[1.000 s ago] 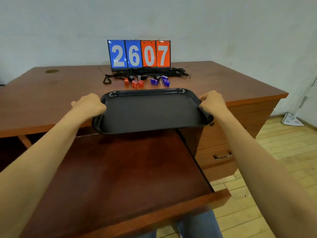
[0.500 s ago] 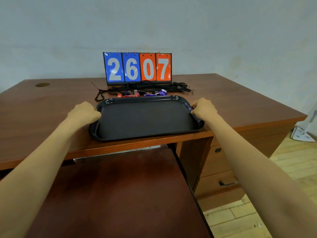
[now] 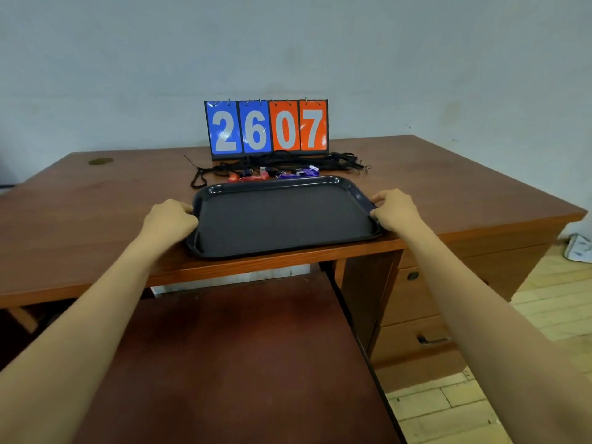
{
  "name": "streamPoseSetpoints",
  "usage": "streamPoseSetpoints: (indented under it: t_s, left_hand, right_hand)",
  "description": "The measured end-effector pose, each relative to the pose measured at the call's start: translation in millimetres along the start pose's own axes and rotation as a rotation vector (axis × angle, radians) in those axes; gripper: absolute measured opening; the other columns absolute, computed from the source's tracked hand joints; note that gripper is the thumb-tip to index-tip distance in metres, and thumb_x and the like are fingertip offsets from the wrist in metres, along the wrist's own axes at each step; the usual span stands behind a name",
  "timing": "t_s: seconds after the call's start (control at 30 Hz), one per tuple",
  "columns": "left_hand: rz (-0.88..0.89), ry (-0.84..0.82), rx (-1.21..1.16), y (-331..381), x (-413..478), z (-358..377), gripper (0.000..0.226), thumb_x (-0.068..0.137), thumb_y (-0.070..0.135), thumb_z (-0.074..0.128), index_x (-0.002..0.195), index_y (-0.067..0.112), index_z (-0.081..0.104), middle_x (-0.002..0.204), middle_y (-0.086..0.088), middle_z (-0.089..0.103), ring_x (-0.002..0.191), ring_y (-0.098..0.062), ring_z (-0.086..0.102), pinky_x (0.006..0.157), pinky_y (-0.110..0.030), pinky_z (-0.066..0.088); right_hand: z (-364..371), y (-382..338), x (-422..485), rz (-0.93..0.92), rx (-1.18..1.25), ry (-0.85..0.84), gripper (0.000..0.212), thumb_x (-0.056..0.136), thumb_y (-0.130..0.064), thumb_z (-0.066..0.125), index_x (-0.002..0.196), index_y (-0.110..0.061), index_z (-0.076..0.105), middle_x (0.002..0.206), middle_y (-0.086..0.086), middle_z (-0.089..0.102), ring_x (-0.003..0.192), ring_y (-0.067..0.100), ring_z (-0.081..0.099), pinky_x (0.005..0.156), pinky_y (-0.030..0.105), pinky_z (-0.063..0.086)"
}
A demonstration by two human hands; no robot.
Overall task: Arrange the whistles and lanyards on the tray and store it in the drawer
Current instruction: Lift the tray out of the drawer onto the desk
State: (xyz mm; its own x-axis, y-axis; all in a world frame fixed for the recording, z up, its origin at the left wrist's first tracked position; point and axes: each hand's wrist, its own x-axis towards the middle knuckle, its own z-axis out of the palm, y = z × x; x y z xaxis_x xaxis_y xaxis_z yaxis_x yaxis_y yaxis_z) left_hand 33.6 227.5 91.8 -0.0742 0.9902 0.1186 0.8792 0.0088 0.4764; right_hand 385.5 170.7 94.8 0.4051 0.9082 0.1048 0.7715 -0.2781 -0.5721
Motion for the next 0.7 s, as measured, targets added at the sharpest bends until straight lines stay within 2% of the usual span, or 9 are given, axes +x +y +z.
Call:
streamPoseSetpoints:
  t_s: [0.1, 0.23, 0.43, 0.5, 0.57, 0.63, 0.7]
  left_hand:
    - [0.022, 0.011, -0.045, 2, -10, 2, 0.034, 0.085, 0.008, 0.049, 0.113, 0.014, 0.067, 0.112, -0.015, 0.067, 0.087, -0.031, 0.056, 0.078, -0.035, 0.048]
    - [0.03, 0.005, -0.034, 1, -12, 3, 0.039, 0.085, 0.009, 0.048, 0.121, 0.016, 0.062, 0.117, -0.014, 0.065, 0.099, -0.035, 0.06, 0.079, -0.034, 0.048]
    - [0.053, -0.079, 0.041, -2, 0, -1, 0.039, 0.085, 0.012, 0.05, 0.124, 0.012, 0.055, 0.117, -0.014, 0.062, 0.099, -0.032, 0.059, 0.084, -0.038, 0.051]
    - [0.063, -0.108, 0.058, -4, 6, -2, 0.04, 0.085, 0.013, 0.05, 0.125, 0.011, 0.053, 0.109, -0.013, 0.064, 0.093, -0.031, 0.062, 0.082, -0.037, 0.052]
    - [0.066, -0.141, 0.083, -5, 11, -4, 0.036, 0.085, 0.015, 0.05, 0.12, 0.01, 0.053, 0.102, -0.012, 0.064, 0.088, -0.028, 0.062, 0.08, -0.036, 0.053]
    - [0.065, -0.146, 0.182, -2, 14, -5, 0.028, 0.085, 0.019, 0.051, 0.112, 0.012, 0.055, 0.106, -0.011, 0.063, 0.089, -0.026, 0.058, 0.08, -0.035, 0.049]
    - [0.077, -0.064, 0.323, 7, 17, -6, 0.027, 0.085, 0.028, 0.053, 0.106, 0.012, 0.055, 0.11, -0.011, 0.059, 0.096, -0.03, 0.056, 0.086, -0.038, 0.046]
  right_hand:
    - [1, 2, -5, 0.019, -0.016, 0.041, 0.028, 0.089, -0.008, 0.056, 0.114, -0.013, 0.065, 0.112, 0.014, 0.066, 0.096, 0.032, 0.063, 0.087, 0.046, 0.054]
    - [0, 3, -8, 0.026, -0.033, 0.059, 0.03, 0.089, -0.008, 0.056, 0.117, -0.015, 0.064, 0.114, 0.013, 0.066, 0.097, 0.031, 0.063, 0.087, 0.044, 0.054]
    - [3, 1, -8, 0.012, -0.097, 0.059, 0.029, 0.089, -0.01, 0.054, 0.116, -0.017, 0.064, 0.112, 0.012, 0.066, 0.094, 0.031, 0.063, 0.084, 0.044, 0.055]
    - [3, 2, -8, 0.009, -0.122, 0.063, 0.029, 0.09, -0.012, 0.054, 0.117, -0.017, 0.063, 0.113, 0.011, 0.066, 0.094, 0.031, 0.063, 0.084, 0.044, 0.054]
    - [4, 2, -6, 0.017, -0.16, 0.06, 0.03, 0.09, -0.012, 0.053, 0.118, -0.018, 0.062, 0.113, 0.011, 0.065, 0.095, 0.032, 0.062, 0.088, 0.046, 0.051]
    - [6, 0, -4, 0.026, -0.283, 0.069, 0.027, 0.09, -0.013, 0.051, 0.115, -0.016, 0.061, 0.108, 0.01, 0.064, 0.099, 0.032, 0.058, 0.095, 0.049, 0.043]
    - [9, -8, -2, -0.017, -0.463, 0.119, 0.023, 0.089, -0.013, 0.05, 0.111, -0.012, 0.06, 0.103, 0.01, 0.059, 0.106, 0.032, 0.052, 0.1, 0.051, 0.035]
